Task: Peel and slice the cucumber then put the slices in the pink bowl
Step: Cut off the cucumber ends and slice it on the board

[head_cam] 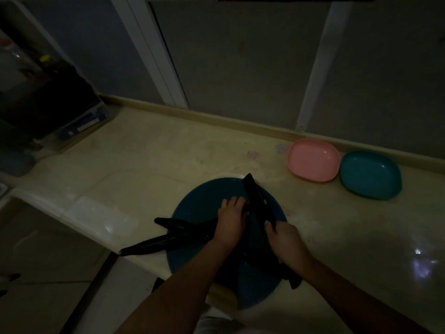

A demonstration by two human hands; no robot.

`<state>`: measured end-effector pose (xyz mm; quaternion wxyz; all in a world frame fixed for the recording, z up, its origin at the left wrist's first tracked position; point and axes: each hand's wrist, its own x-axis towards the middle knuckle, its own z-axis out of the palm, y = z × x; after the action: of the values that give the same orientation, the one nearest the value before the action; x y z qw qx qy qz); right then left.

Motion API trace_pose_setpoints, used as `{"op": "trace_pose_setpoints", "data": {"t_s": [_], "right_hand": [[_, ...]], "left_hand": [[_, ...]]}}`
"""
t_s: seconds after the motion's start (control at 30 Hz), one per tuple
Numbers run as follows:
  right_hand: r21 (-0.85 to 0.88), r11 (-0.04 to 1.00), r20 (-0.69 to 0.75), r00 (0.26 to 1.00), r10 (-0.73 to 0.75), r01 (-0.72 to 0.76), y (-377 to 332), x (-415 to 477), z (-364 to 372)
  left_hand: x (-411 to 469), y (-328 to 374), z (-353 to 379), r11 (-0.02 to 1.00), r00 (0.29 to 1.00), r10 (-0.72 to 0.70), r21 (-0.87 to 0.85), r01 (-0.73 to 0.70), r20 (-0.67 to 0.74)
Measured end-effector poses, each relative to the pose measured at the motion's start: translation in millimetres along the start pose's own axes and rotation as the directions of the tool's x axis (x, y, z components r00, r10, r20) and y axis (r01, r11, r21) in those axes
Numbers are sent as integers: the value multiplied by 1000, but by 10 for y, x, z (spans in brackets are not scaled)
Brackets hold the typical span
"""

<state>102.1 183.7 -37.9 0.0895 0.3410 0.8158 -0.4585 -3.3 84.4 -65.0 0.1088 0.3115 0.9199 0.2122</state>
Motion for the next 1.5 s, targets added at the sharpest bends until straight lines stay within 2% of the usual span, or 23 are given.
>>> {"op": "trace_pose_setpoints", "data": {"t_s": [0.1,0.57,1.5], "right_hand": [[43,999,11,1000,21,-22,-21,11,4],[38,999,-6,1000,0,1,-56,3,-54],[-32,999,0,1000,11,-11,-88,22,31]], "left_hand": [[2,-4,-1,1000,1000,7,-2,-7,0],[-4,-21,17,1000,1000,9,-15,-9,-10],[0,-33,27,1000,1000,13,-18,-13,-28]]}}
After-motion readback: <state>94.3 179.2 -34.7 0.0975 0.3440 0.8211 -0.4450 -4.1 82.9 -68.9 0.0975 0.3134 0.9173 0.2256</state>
